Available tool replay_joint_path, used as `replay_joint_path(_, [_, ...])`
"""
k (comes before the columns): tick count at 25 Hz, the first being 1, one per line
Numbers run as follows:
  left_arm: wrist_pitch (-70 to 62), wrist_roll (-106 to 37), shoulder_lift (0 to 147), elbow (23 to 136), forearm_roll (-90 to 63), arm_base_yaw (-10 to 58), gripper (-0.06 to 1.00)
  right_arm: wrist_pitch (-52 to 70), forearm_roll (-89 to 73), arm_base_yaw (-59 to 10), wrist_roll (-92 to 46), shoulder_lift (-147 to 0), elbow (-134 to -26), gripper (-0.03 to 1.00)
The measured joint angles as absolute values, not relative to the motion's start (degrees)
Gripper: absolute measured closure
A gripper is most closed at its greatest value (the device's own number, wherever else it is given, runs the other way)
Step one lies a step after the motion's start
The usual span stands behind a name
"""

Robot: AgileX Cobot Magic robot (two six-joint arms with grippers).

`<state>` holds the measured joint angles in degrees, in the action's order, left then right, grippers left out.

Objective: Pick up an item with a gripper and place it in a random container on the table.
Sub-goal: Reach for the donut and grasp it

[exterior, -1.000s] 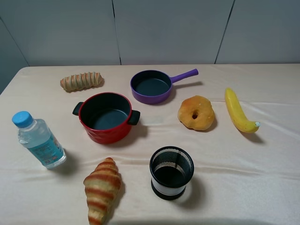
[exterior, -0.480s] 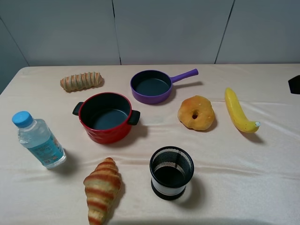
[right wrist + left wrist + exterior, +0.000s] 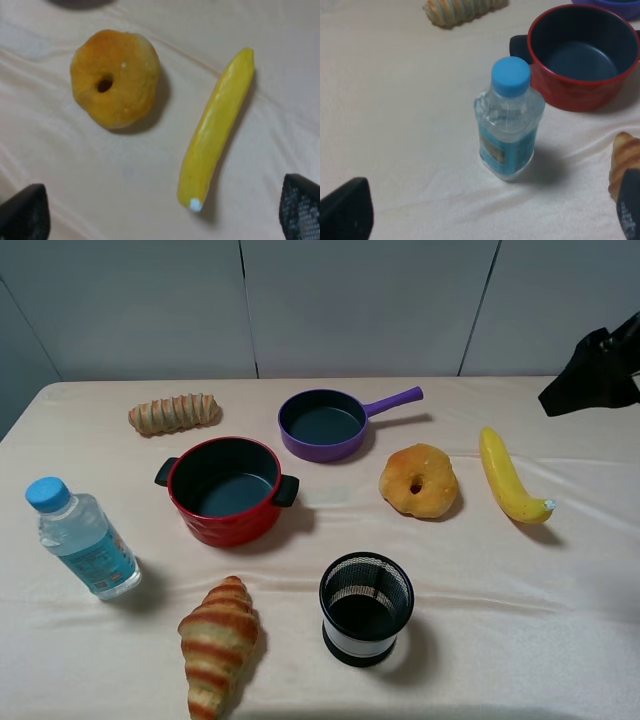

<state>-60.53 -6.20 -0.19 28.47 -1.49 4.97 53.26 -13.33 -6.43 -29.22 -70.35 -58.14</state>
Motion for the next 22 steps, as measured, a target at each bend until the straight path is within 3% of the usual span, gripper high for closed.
replay_joint_path(8, [-60.5, -6.2, -0.2, 28.5, -1.5, 5.0, -0.04, 54.1, -16.2, -6.4, -37.0, -81.6, -65.0, 0.27])
replay_joint_path(22, [-60.5, -6.2, -0.2, 28.5, -1.5, 5.0, -0.04, 50.6, -20.1, -8.4, -47.6, -95.7, -67.9, 0.27])
